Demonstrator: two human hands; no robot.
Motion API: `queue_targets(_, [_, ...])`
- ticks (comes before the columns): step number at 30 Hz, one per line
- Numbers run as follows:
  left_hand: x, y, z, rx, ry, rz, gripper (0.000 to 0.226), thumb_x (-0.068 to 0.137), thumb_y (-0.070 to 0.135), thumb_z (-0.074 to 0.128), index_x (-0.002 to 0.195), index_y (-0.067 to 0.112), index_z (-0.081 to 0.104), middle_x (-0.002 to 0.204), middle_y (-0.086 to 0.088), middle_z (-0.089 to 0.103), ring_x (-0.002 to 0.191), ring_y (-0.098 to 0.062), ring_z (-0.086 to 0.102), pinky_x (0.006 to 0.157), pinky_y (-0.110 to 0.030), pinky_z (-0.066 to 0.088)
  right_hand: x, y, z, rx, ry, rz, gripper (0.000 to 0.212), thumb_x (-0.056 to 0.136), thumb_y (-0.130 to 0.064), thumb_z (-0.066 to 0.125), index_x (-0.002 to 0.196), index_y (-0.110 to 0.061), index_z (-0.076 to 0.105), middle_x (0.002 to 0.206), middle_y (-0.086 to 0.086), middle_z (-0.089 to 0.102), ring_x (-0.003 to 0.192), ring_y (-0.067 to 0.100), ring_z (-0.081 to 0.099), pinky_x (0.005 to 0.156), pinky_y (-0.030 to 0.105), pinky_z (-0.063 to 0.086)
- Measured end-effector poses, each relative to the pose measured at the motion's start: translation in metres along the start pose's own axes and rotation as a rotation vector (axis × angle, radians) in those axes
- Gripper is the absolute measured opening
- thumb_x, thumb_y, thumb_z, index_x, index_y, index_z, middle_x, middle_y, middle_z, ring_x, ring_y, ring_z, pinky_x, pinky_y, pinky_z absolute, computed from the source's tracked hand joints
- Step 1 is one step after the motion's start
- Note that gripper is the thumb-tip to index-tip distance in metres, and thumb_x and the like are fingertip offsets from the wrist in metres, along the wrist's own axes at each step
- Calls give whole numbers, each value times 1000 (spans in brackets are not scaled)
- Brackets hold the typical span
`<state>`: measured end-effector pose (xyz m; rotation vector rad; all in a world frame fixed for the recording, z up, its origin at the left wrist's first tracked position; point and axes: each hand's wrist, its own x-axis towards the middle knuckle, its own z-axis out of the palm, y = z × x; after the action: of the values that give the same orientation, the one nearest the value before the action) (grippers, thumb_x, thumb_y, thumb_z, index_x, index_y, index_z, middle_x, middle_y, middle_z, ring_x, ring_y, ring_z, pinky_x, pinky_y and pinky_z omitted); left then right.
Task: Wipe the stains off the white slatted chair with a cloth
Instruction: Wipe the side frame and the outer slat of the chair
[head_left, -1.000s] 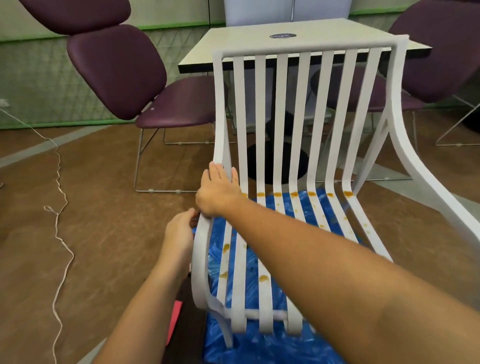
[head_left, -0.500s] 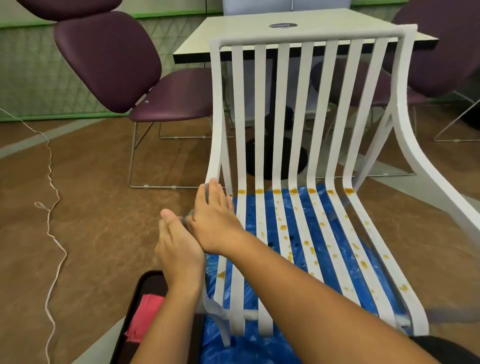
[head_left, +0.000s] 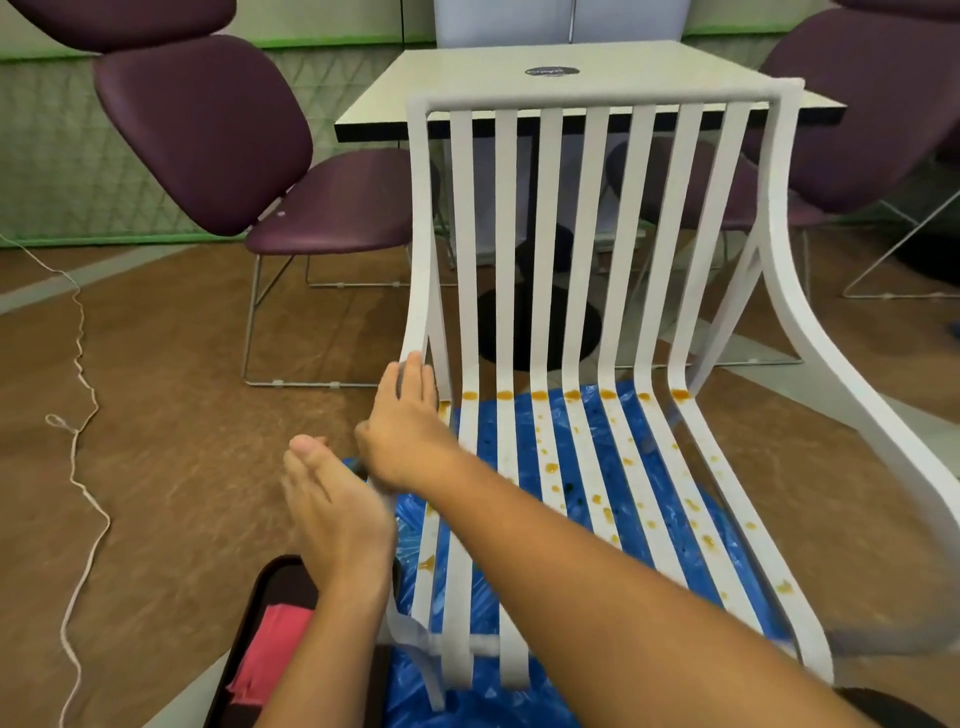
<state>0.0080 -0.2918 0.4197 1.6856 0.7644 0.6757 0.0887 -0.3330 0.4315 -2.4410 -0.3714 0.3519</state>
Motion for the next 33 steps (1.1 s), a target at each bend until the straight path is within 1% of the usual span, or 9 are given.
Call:
queue_targets(6, [4, -6, -1, -213, 157, -66, 62, 83, 67, 23, 112, 21, 53, 111, -10, 54, 95, -26, 52, 90, -51, 47, -54, 15, 10, 145, -98, -191, 72, 105, -30, 32, 155, -15, -18, 155, 0, -40, 142, 16, -36, 119, 40, -3])
queue_targets(8, [2, -1, 0, -182, 116, -63, 49, 89, 58, 28, 107, 21, 55, 114, -14, 58, 94, -22, 53, 86, -41, 46, -37, 18, 4, 100, -99, -176, 70, 105, -29, 31, 156, -13, -15, 157, 2, -37, 142, 18, -35, 119, 41, -4])
queue_targets(11, [0, 1, 1, -49, -17, -70, 15, 101, 31, 46, 104, 21, 57, 97, 5, 61, 81, -6, 53, 68, -18, 38, 12, 25, -13, 27, -62, -133, 72, 103, -28, 35, 157, -11, -9, 160, 4, -28, 148, 24, -24, 123, 46, 3])
queue_targets(17, [-3, 4, -4, 146, -152, -79, 17, 95, 17, 54, 85, 15, 68, 79, 0, 65, 68, -8, 54, 55, -26, 35, 55, 17, -19, -114, 2, -33, 78, 100, -18, 44, 157, -9, -9, 161, 8, -26, 148, 30, -22, 122, 46, 10])
queue_targets(20, [-1, 2, -2, 153, -148, -48, 19, 96, 18, 54, 83, 16, 68, 78, -1, 65, 70, -11, 56, 55, -30, 36, 22, 25, -14, -57, -9, -152, 64, 102, -26, 36, 158, -14, 8, 164, 5, -17, 149, 25, -22, 121, 48, 13])
queue_targets(23, [1, -1, -2, 122, -123, -45, 27, 97, 14, 46, 76, 13, 63, 75, -4, 63, 68, -17, 53, 56, -33, 35, -19, 43, -6, -111, 66, -401, 45, 105, -30, 32, 147, -18, 42, 164, 4, 11, 151, 19, -8, 121, 43, 8])
queue_targets(28, [2, 4, -2, 169, -165, -64, 28, 99, 14, 41, 76, 14, 57, 76, 0, 57, 67, -11, 48, 56, -26, 31, 5, 64, -27, -309, 26, -638, 36, 103, -42, 32, 121, -31, 60, 135, -6, 50, 143, 17, 25, 119, 47, 2])
queue_targets(31, [3, 6, 0, 196, -198, -84, 26, 101, 20, 44, 83, 12, 62, 80, 0, 60, 69, -8, 50, 56, -25, 31, 58, 56, -41, -516, 78, -565, 35, 101, -41, 32, 103, -29, 65, 110, -5, 56, 124, 19, 42, 115, 51, 12])
queue_targets(33, [3, 6, -1, 195, -192, -96, 25, 102, 22, 44, 90, 13, 63, 83, 4, 59, 72, -6, 50, 57, -24, 31, 81, 49, -41, -541, 116, -460, 39, 100, -40, 32, 96, -31, 69, 100, -7, 56, 115, 17, 46, 119, 55, 5])
